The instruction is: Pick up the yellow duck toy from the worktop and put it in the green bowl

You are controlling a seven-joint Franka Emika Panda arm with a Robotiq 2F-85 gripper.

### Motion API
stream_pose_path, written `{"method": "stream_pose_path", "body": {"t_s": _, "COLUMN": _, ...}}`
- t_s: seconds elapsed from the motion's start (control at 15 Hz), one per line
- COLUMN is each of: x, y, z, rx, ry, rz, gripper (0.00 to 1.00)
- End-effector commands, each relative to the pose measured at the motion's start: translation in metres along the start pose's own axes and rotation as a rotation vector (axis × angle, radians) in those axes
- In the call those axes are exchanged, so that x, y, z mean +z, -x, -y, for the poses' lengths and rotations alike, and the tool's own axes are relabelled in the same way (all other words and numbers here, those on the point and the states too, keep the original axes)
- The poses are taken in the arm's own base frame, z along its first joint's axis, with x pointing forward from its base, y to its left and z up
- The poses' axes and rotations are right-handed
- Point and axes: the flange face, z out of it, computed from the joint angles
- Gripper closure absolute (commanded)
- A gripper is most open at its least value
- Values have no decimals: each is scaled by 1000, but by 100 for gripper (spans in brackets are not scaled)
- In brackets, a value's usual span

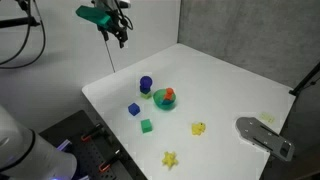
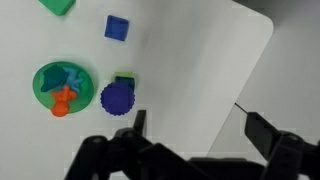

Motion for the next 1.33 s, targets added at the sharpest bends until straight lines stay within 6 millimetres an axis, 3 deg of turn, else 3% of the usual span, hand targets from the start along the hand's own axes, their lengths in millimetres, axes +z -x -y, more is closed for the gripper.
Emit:
{"method": "stream_pose_path", "body": {"t_s": 0.0, "x": -1, "y": -1, "z": 0, "rx": 0, "ry": 0, "rz": -1, "gripper": 0}}
{"method": "stream_pose_path", "body": {"t_s": 0.33, "x": -3, "y": -3, "z": 1, "rx": 2, "ry": 4, "rz": -3, "gripper": 0}}
{"method": "stream_pose_path", "body": {"t_s": 0.73, "x": -18, "y": -40, "z": -10, "rx": 107, "ry": 44, "rz": -31, "gripper": 0}}
{"method": "stream_pose_path", "body": {"t_s": 0.93, "x": -19, "y": -62, "z": -28, "rx": 200, "ry": 89, "rz": -45, "gripper": 0}}
{"method": "stream_pose_path", "body": {"t_s": 1.27, "x": -9, "y": -79, "z": -84, "rx": 374, "ry": 165, "rz": -32, "gripper": 0}}
